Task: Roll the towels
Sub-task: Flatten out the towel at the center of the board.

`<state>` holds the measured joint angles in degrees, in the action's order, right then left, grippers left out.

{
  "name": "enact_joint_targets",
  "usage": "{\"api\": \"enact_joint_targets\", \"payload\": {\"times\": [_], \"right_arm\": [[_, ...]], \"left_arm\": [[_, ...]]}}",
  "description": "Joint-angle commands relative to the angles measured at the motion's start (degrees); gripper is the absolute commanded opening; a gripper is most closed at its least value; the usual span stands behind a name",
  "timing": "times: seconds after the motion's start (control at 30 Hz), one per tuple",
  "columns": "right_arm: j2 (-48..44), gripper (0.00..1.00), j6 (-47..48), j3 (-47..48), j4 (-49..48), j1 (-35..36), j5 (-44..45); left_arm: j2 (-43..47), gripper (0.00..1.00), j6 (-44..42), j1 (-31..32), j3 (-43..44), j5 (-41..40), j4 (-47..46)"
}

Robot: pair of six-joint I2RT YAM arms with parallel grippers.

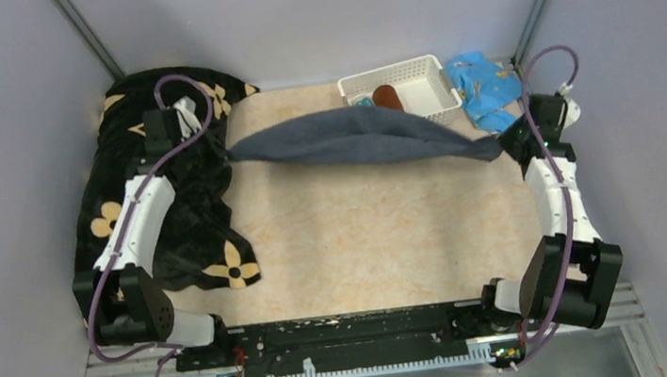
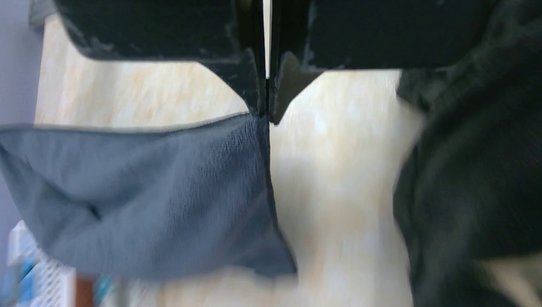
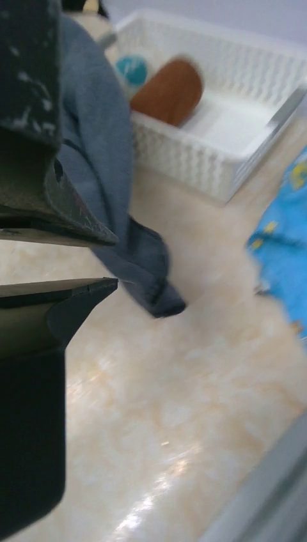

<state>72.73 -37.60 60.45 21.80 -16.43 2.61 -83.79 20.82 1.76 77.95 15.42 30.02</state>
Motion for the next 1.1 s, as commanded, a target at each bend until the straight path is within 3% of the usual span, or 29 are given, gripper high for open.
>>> {"api": "enact_joint_targets", "payload": {"times": [0.0,0.2,0.43,0.8,1.07], "right_arm": [[-1.14,0.28,-0.81,-11.84,-1.31,-0.62,-1.61],[-2.94,0.4,1.46,-19.55,-3.16,-0.65,-4.0],[1.79,0.45,4.38,-16.41,-4.15,-0.5,-5.17],[8.82,0.52,-7.66,-9.38,-3.34,-0.16,1.14],[16.82,0.53,-11.42,-3.28,-0.5,4.62,5.46]], "left_arm": [[2.22,0.0,2.59,-0.31,-16.63,7.77,-4.71],[3.63,0.02,2.45,-0.29,-28.93,8.59,-4.85],[3.85,0.06,-1.29,-0.27,-26.55,3.22,-1.52],[4.42,0.06,-1.71,-0.44,-26.61,0.87,-1.54],[4.47,0.06,-1.69,-1.23,-26.7,1.22,-1.73]]}}
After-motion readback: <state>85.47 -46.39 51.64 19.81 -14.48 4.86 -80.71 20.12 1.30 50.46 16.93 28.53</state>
